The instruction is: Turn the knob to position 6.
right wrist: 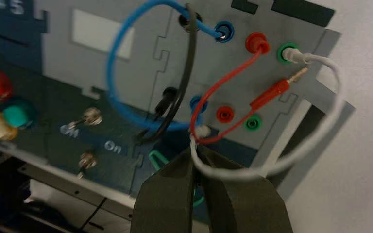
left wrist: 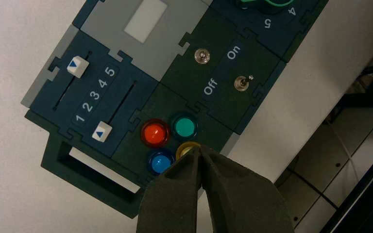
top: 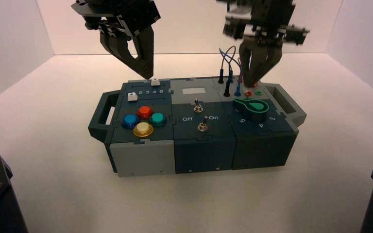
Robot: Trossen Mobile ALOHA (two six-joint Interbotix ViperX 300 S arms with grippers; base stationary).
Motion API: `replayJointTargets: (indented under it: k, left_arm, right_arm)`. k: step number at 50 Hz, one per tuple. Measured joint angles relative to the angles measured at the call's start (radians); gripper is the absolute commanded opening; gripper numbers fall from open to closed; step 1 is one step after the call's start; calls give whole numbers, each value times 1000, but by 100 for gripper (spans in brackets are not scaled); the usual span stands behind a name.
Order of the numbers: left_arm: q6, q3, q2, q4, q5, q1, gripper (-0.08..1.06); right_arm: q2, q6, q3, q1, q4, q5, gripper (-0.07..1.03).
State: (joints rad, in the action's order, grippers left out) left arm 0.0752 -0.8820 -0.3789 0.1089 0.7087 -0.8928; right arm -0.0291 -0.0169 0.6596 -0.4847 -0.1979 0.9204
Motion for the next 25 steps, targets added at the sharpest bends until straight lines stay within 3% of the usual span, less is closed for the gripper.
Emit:
replayJointTargets:
  k: [12, 25]
  left_arm:
    - [0, 0, 2, -14, -2, 0, -3]
    - [2, 0, 0, -26, -6, 0, -3]
  right_arm:
    - [-121, 0, 31, -2, 0, 49, -2]
    - [-130, 14, 66, -2, 2, 35, -2]
